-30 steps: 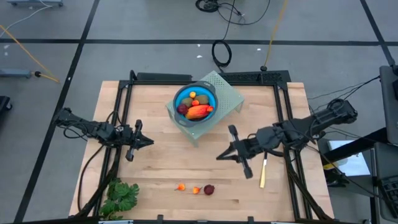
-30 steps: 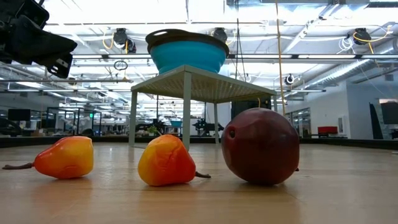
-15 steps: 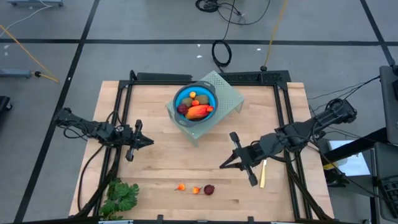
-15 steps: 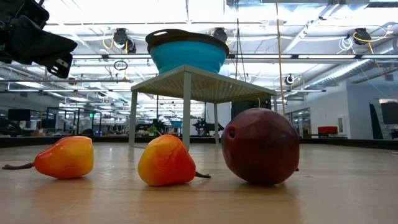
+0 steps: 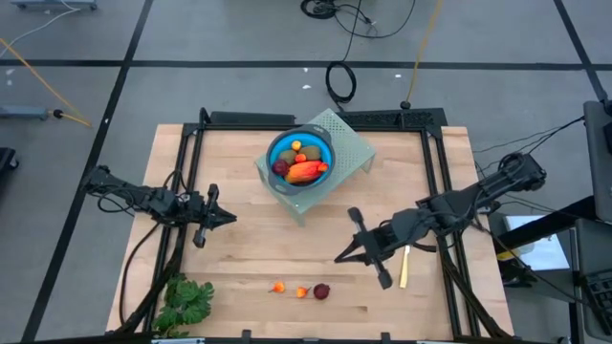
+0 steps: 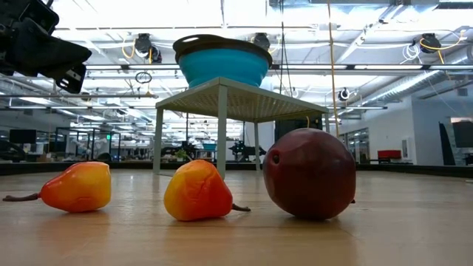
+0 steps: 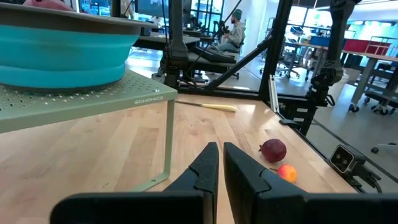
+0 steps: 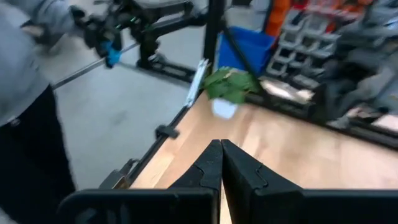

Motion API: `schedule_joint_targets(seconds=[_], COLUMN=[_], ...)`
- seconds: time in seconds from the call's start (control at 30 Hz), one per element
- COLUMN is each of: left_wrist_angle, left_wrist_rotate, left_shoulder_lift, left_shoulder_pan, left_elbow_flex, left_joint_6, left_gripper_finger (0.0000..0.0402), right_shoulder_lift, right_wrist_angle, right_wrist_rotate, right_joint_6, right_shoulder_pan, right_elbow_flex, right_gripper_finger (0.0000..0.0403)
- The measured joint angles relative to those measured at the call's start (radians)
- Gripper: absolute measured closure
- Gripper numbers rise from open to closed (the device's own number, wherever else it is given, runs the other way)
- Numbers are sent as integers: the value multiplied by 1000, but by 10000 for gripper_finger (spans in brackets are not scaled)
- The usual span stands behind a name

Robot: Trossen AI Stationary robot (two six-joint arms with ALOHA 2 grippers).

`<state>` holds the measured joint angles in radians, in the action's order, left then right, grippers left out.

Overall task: Pick & Place Fruit
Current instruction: Put the red pomegranate into the blue strainer bowl on the shelf

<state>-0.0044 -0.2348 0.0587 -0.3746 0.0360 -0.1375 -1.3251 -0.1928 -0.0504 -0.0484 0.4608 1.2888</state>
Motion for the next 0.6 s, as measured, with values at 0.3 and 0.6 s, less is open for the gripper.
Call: schedule_joint_targets(seconds=[0.3, 0.6], left_wrist_angle=[-1, -7], left_wrist_rotate=[0, 0], left_shoulder_lift=[0, 0], left_shoulder_pan=[0, 0], left_elbow_flex=[0, 1], left_joint_6=[-2, -2], left_gripper_finger=[378, 378], right_shoulder_lift=[-178, -290], right_wrist_angle=[23, 40], right_wrist_rotate=[148, 160], right_joint_6=[3, 12], right_shoulder_pan=[0, -6], right_elbow_flex=[-1, -1], right_gripper_finger=[403, 403])
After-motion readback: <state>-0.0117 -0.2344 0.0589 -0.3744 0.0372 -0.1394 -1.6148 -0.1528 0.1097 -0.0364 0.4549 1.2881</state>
